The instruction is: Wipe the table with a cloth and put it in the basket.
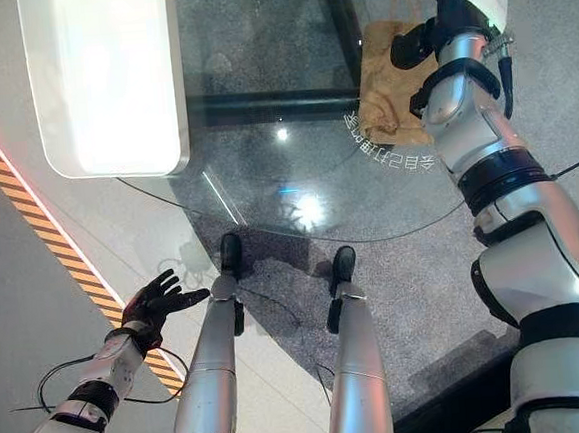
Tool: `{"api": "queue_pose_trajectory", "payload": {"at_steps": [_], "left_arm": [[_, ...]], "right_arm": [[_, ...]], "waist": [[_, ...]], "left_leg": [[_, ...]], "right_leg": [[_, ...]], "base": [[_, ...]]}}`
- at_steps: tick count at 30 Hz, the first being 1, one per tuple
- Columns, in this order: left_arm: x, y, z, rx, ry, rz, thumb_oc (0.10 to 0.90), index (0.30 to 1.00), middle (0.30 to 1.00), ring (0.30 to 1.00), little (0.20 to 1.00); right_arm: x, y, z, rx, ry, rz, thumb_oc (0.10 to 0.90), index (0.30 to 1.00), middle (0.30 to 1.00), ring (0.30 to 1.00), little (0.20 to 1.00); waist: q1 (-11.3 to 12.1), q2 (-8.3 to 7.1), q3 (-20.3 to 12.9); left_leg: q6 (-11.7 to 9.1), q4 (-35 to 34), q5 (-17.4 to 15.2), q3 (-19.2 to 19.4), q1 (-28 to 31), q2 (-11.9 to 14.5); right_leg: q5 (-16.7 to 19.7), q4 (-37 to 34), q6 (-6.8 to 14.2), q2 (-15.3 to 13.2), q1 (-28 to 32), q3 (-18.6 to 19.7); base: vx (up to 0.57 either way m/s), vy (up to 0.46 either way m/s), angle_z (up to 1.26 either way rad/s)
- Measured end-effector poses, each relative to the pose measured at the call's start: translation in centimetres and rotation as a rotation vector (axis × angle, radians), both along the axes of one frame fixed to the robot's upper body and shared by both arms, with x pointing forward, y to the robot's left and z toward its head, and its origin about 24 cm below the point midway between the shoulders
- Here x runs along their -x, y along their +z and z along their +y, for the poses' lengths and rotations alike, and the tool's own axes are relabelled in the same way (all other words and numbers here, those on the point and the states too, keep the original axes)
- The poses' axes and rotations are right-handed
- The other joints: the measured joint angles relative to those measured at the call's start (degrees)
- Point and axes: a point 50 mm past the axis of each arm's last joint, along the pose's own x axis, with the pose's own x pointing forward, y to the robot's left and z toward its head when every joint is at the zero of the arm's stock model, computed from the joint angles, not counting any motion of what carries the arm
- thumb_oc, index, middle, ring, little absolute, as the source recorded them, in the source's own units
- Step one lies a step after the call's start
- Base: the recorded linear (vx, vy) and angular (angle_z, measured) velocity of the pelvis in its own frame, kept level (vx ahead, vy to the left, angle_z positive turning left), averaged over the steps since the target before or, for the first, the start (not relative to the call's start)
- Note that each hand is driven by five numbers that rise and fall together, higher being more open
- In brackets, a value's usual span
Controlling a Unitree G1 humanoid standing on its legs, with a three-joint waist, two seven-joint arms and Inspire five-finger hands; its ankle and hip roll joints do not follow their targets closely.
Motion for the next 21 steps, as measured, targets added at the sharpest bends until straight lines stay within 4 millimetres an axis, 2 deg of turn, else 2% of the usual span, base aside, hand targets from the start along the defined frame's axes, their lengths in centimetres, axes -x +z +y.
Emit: {"api": "queue_pose_trajectory", "payload": {"at_steps": [11,16,21], "left_arm": [[0.3,-0.2,-0.3,-0.001,-0.026,0.01,0.8,0.9,0.9,0.9,0.9],[0.5,-0.3,-0.2,-0.001,-0.024,0.017,0.8,0.9,0.9,0.9,0.9],[0.7,-0.5,0.0,-0.002,-0.021,0.025,0.8,0.9,0.9,0.9,0.9]], "right_arm": [[-0.4,1.1,0.4,0.191,-0.058,0.14,0.8,0.9,0.9,0.9,0.9],[-0.6,0.5,-0.5,0.183,-0.078,0.22,0.8,0.9,0.9,0.9,0.9],[-0.8,0.3,-0.7,0.185,-0.074,0.282,0.8,0.9,0.9,0.9,0.9]], "waist": [[0.51,0.11,0.02],[1.72,0.16,0.04],[1.78,0.2,0.03]], "left_leg": [[-0.41,-0.01,0.7,-1.45,-1.67,-0.11],[-0.5,-0.01,0.87,-1.59,-1.67,-0.12],[-0.51,-0.06,1.14,-1.79,-1.7,-0.16]], "right_leg": [[0.16,0.06,-0.15,-0.13,-0.93,-1.35],[0.17,0.23,-0.18,-0.14,-0.92,-1.43],[0.31,0.32,-0.23,-0.16,-0.95,-1.55]], "base": [[0.01,-0.008,0.04],[0.0,0.0,0.0],[0.0,0.0,0.0]]}}
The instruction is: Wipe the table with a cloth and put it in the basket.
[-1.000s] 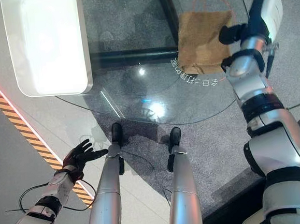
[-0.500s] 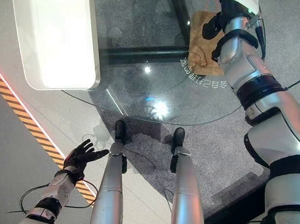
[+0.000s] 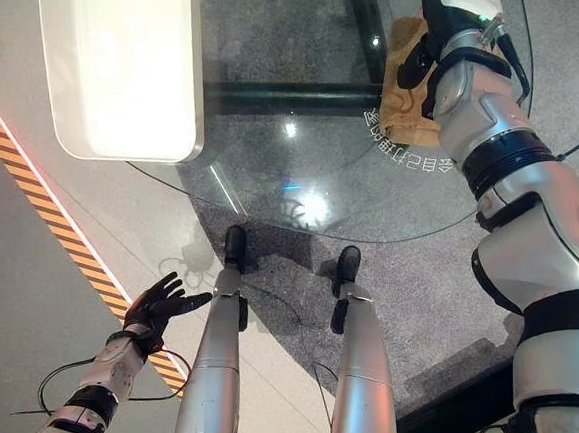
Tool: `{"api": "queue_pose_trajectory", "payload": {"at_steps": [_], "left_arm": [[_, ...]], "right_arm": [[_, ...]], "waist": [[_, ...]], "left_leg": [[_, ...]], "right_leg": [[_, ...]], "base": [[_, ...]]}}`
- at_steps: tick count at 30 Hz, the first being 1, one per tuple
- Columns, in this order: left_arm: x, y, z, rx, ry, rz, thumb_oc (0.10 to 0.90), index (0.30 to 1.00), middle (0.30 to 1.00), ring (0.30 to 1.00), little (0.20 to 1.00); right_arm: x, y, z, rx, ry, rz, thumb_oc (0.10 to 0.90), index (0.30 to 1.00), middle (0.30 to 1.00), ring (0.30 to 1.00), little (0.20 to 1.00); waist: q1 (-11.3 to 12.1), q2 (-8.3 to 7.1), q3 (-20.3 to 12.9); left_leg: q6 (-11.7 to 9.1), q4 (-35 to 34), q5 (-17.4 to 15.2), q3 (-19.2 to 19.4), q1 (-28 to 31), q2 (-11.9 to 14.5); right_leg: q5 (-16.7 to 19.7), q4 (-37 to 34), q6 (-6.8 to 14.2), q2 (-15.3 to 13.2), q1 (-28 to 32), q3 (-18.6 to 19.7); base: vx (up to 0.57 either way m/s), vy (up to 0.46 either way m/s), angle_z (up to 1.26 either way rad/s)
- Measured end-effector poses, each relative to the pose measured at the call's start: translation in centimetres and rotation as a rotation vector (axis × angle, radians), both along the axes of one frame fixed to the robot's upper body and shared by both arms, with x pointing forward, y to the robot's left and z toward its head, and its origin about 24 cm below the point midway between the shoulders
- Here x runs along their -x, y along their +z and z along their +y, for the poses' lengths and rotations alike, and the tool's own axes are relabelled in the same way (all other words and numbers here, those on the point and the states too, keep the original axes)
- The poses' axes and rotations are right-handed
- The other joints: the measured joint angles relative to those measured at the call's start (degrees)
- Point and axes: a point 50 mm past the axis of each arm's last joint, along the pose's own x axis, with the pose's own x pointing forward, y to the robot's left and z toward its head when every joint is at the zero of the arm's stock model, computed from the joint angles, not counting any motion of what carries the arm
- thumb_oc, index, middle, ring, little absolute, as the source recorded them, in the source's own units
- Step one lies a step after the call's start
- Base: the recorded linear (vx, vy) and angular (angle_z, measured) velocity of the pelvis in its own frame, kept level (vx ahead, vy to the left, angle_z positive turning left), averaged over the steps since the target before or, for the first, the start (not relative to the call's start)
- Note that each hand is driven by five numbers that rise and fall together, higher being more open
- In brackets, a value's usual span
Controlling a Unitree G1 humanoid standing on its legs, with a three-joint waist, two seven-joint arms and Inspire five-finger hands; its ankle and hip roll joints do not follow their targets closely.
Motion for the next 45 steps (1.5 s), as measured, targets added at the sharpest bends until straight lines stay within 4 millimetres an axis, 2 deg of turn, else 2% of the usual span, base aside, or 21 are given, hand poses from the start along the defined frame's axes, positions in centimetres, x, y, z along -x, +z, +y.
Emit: {"api": "queue_pose_trajectory", "payload": {"at_steps": [12,21,27,39,45], "left_arm": [[-0.1,0.1,-0.2,0.006,-0.012,-0.004,0.8,0.9,0.9,0.9,0.9],[0.1,0.0,-0.3,0.009,-0.024,-0.003,0.8,0.9,0.9,0.9,0.9],[0.6,-0.4,-0.6,0.011,-0.046,0.01,0.8,0.9,0.9,0.9,0.9],[0.5,-0.2,-0.6,0.01,-0.054,0.0,0.8,0.9,0.9,0.9,0.9],[0.5,-0.1,-0.4,0.004,-0.056,-0.003,0.8,0.9,0.9,0.9,0.9]], "right_arm": [[-0.2,-0.4,0.3,0.013,0.024,0.074,0.8,0.9,0.9,0.9,0.9],[-0.2,-0.7,-0.5,0.003,-0.012,0.098,0.8,0.9,0.9,0.9,0.9],[-0.2,-0.3,-0.8,-0.005,-0.043,0.092,0.8,0.9,0.9,0.9,0.9],[0.2,0.5,-1.7,0.024,-0.119,0.07,0.8,0.9,0.9,0.9,0.9],[0.2,0.9,-1.6,0.103,-0.14,0.071,0.8,0.9,0.9,0.9,0.9]], "waist": [[0.3,0.42,-0.04],[1.24,0.64,-0.07],[1.35,1.4,-0.09],[1.38,1.99,-0.1],[1.41,2.08,-0.12]], "left_leg": [[-0.2,-1.65,1.16,-0.7,-0.1,0.0],[-0.23,-1.85,1.31,-0.71,-0.12,-0.28],[-0.21,-1.8,1.41,-0.83,-0.33,-0.57],[-0.01,-0.79,1.42,-1.02,-1.93,-0.88],[0.0,-0.79,1.72,-1.21,-2.24,-0.96]], "right_leg": [[0.13,-0.11,-0.21,-0.14,-0.38,-0.76],[-0.41,0.27,-0.13,-0.53,-0.72,-0.83],[-0.66,0.86,-0.23,-0.87,-1.15,-0.94],[-0.39,1.29,0.03,-0.99,-2.21,-0.9],[-0.04,1.75,-0.07,-1.02,-2.7,-0.86]], "base": [[0.01,-0.001,0.02],[0.03,-0.009,0.02],[0.01,-0.007,0.02],[-0.02,0.003,0.0],[0.04,-0.014,0.0]]}}
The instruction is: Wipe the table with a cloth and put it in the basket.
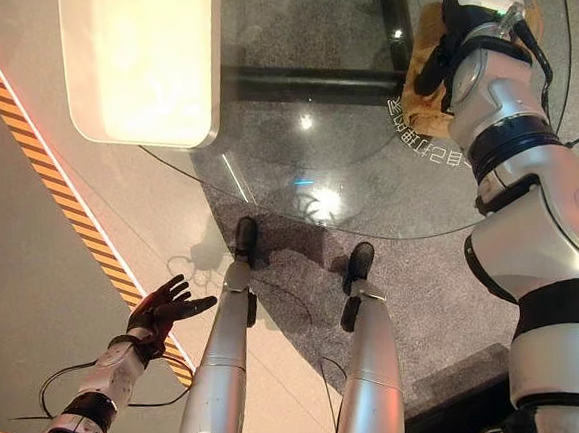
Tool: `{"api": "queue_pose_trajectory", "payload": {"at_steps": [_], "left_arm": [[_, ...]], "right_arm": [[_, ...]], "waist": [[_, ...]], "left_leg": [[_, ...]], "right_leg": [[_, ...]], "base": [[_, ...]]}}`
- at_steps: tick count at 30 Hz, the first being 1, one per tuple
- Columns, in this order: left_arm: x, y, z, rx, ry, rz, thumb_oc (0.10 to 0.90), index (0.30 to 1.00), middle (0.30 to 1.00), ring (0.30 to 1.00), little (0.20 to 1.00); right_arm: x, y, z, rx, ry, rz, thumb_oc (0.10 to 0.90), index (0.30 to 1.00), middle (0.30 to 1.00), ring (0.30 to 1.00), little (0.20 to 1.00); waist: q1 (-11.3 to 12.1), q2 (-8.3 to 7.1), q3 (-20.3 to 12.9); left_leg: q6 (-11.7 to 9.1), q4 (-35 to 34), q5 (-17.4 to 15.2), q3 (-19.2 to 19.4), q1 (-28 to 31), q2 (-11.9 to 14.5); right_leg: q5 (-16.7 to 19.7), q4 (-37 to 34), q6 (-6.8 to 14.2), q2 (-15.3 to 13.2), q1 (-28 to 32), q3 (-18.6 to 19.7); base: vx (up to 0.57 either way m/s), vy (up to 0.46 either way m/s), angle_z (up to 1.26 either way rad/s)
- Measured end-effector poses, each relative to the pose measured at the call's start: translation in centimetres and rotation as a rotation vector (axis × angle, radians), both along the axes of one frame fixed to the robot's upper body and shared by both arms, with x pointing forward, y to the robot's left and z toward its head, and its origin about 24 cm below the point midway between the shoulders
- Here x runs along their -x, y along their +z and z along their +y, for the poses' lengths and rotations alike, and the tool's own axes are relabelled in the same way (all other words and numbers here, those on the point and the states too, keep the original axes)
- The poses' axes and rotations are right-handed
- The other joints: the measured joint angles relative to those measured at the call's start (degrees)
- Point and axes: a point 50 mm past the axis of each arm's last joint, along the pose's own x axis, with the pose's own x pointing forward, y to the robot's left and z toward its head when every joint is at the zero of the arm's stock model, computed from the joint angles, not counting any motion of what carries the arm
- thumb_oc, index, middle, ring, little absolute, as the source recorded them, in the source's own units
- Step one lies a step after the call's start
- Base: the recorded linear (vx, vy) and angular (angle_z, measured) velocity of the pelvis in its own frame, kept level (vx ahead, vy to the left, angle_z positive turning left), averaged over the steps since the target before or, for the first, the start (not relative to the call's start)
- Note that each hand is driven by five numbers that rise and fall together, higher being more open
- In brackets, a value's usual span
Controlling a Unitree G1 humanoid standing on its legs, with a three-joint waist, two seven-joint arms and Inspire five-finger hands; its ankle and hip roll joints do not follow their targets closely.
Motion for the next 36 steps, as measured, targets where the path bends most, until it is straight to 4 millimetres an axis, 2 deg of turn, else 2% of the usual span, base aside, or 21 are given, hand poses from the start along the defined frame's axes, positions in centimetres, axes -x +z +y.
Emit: {"api": "queue_pose_trajectory", "payload": {"at_steps": [14,15,17,18,19,36], "left_arm": [[-0.1,0.3,0.4,-0.009,-0.003,-0.009,0.8,0.9,0.9,0.9,0.9],[-0.1,0.3,0.4,-0.008,-0.006,-0.01,0.8,0.9,0.9,0.9,0.9],[-0.1,0.3,0.3,-0.004,-0.013,-0.011,0.8,0.9,0.9,0.9,0.9],[-0.1,0.4,0.4,-0.003,-0.017,-0.012,0.8,0.9,0.9,0.9,0.9],[-0.1,0.4,0.3,-0.003,-0.017,-0.013,0.8,0.9,0.9,0.9,0.9],[-0.1,0.4,0.5,-0.006,-0.017,-0.014,0.8,0.9,0.9,0.9,0.9]], "right_arm": [[-0.1,0.4,0.6,0.127,-0.007,0.017,0.8,0.9,0.9,0.9,0.9],[-0.1,0.5,0.7,0.137,-0.003,0.018,0.624,0.749,0.749,0.749,0.724],[-0.1,0.6,0.8,0.144,0.001,0.02,0.38,0.54,0.54,0.54,0.48],[-0.1,0.7,0.9,0.16,0.003,0.026,0.182,0.371,0.371,0.371,0.282],[-0.1,0.7,1.0,0.174,0.002,0.031,0.1,0.3,0.3,0.3,0.2],[-0.1,1.2,1.2,0.209,-0.003,0.061,0.1,0.3,0.3,0.3,0.2]], "waist": [[0.02,0.0,0.0],[0.02,0.0,0.0],[0.01,0.0,0.0],[0.0,0.0,0.0],[-0.01,0.0,0.0],[0.02,0.0,0.0]], "left_leg": [[-0.03,-0.29,0.02,-0.06,-0.33,0.0],[-0.03,-0.31,0.02,-0.05,-0.35,0.0],[-0.03,-0.39,0.02,-0.06,-0.37,0.0],[-0.03,-0.4,0.02,-0.06,-0.39,0.0],[-0.03,-0.47,0.02,-0.06,-0.39,0.0],[-0.05,-0.91,0.44,-0.14,-0.38,0.01]], "right_leg": [[-0.01,-0.39,0.0,0.0,-0.47,-0.02],[-0.01,-0.43,0.0,0.0,-0.47,-0.03],[-0.01,-0.55,0.01,0.0,-0.47,-0.06],[0.0,-0.63,0.01,0.0,-0.46,-0.07],[0.0,-0.69,0.01,0.0,-0.46,-0.07],[0.12,-0.88,0.02,-0.03,-0.46,-0.23]], "base": [[0.0,0.0,0.0],[0.0,0.0,0.0],[0.0,0.0,0.0],[0.0,0.0,0.0],[0.0,0.0,0.0],[0.0,0.0,0.0]]}}
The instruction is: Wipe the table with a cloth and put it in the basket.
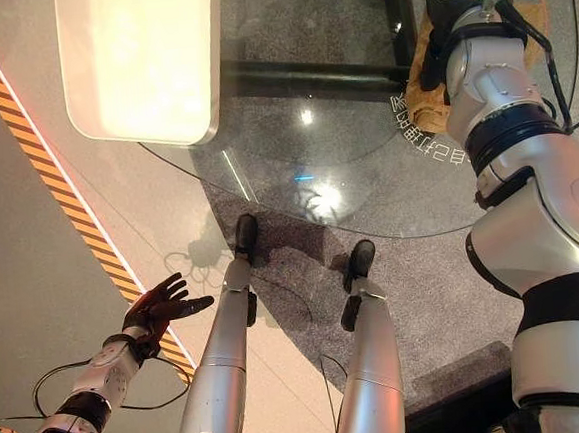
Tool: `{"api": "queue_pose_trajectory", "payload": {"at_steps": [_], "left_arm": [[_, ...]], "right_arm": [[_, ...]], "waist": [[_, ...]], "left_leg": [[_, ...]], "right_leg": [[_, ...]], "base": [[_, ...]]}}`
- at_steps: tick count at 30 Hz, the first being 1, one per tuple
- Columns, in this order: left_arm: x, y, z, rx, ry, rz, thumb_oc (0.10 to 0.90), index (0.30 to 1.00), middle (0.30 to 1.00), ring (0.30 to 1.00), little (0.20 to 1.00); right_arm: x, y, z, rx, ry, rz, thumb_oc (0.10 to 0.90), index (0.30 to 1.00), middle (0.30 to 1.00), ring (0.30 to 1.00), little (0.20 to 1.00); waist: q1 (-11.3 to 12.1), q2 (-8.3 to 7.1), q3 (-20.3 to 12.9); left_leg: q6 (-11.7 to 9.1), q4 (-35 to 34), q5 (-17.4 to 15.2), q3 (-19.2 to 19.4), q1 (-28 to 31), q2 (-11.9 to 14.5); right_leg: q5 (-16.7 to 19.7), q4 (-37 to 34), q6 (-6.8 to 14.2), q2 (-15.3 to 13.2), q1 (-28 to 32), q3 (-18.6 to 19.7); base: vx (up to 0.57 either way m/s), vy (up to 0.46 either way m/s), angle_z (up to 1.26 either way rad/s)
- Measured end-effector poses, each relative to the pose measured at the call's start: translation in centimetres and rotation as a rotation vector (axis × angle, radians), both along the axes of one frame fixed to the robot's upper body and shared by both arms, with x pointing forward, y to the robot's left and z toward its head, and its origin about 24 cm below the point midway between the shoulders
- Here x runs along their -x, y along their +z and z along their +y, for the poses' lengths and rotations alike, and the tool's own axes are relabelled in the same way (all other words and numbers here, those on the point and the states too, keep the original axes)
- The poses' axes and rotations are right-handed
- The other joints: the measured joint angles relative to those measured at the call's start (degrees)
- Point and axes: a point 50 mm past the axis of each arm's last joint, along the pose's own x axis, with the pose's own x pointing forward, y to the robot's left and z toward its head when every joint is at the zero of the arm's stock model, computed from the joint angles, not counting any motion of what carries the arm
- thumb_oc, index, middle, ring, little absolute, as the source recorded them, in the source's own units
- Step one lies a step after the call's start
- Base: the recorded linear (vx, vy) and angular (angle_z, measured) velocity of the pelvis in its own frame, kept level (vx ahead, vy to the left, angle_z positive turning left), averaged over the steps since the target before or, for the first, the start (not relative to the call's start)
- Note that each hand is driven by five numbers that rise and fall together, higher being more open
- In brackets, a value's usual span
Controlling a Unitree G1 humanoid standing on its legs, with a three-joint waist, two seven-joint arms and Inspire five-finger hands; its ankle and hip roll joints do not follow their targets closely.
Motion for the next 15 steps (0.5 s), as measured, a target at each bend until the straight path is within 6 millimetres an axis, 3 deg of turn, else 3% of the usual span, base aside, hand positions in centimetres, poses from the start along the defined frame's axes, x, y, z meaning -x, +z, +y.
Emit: {"api": "queue_pose_trajectory", "payload": {"at_steps": [15], "left_arm": [[0.0,0.01,0.02,0.0,0.0,-0.001,0.8,0.9,0.9,0.9,0.9]], "right_arm": [[0.02,-0.09,-0.22,-0.015,-0.006,0.006,0.1,0.3,0.3,0.3,0.2]], "waist": [[-0.06,0.0,0.0]], "left_leg": [[0.03,-0.06,0.25,-0.04,0.0,0.0]], "right_leg": [[0.23,-0.07,0.01,0.0,0.0,-0.04]], "base": [[0.0,0.0,0.0]]}}
